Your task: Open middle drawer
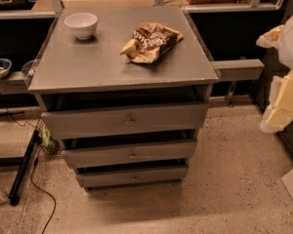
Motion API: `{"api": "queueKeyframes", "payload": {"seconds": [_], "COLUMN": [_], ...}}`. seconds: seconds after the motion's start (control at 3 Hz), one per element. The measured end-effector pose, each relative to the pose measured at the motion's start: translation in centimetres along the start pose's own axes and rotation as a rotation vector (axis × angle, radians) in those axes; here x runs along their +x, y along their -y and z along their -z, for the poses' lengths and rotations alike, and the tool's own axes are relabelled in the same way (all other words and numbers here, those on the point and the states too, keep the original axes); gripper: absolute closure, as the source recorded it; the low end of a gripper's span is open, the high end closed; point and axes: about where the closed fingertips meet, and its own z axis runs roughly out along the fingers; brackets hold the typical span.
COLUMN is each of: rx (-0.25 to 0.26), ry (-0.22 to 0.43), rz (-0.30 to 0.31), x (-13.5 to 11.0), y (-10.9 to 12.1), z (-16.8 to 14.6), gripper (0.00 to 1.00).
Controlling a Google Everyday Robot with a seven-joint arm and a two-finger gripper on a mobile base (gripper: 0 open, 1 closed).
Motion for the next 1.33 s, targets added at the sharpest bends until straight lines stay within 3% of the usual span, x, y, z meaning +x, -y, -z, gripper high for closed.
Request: {"api": "queueKeyframes", "payload": {"seconds": [0.67, 1.0, 1.33], "rx": [-0.095, -0.199, -0.200], "ry": [0.001, 0.001, 0.002], "rz": [0.051, 0.081, 0.081], "x": [0.7, 0.3, 0.3], "y": [0.8, 1.7, 1.7], "z": [-6.5, -12.0, -12.0], "gripper": [0.00, 0.00, 0.00]}}
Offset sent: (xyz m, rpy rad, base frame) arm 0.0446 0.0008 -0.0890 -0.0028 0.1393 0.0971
